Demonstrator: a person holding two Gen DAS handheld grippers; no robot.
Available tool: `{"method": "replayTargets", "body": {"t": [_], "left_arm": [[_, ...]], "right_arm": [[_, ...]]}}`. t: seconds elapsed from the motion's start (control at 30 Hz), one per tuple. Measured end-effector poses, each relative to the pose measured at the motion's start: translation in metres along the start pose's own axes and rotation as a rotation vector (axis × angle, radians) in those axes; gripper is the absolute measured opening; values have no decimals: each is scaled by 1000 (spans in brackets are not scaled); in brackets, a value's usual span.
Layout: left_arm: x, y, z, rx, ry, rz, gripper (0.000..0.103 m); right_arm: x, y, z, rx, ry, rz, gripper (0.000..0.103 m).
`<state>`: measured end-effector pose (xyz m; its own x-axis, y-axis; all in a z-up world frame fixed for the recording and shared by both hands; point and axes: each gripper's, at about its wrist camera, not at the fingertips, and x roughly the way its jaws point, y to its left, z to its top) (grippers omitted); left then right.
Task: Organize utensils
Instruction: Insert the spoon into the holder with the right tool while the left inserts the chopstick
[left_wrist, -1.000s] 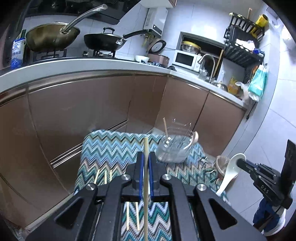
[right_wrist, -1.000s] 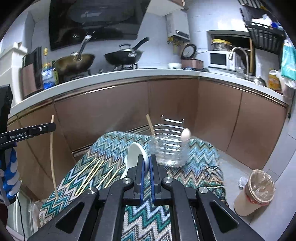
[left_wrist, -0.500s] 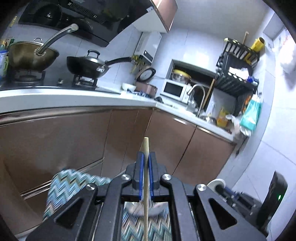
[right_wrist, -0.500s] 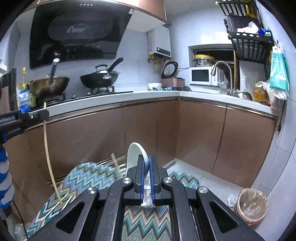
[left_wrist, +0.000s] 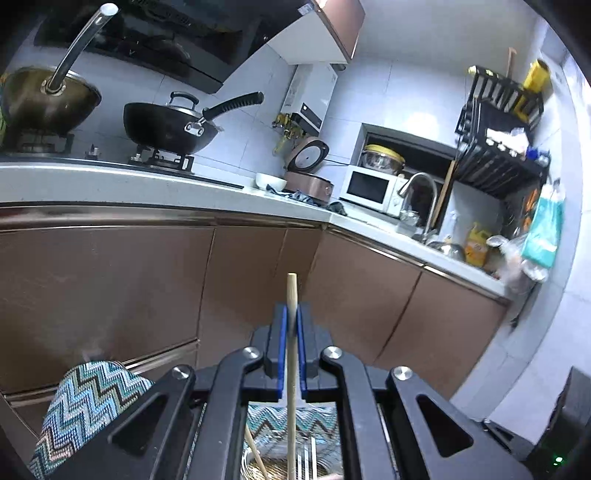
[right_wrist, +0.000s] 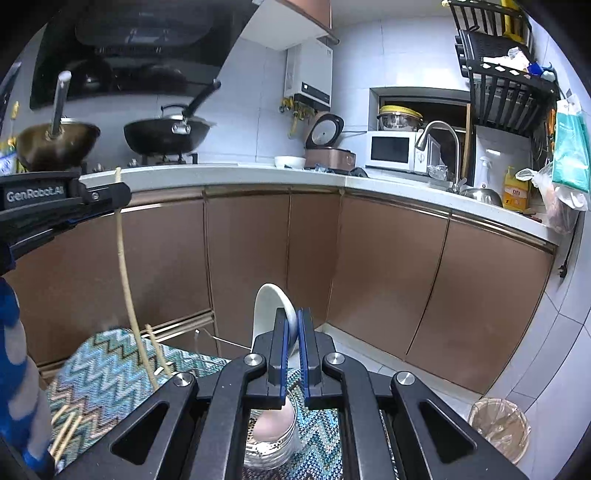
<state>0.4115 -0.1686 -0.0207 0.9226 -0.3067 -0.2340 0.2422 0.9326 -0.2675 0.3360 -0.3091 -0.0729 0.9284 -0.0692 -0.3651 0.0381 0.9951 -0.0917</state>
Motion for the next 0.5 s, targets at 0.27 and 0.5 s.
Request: {"method": "replayTargets", "body": {"t": [0.27, 0.5], "left_arm": [[19, -4, -32, 54, -32, 52, 5], [9, 6, -40, 58, -43, 83, 7]], "right_arm": [[20, 3, -22, 12, 11, 23, 8], [19, 2, -31, 34, 28, 47, 10]]}}
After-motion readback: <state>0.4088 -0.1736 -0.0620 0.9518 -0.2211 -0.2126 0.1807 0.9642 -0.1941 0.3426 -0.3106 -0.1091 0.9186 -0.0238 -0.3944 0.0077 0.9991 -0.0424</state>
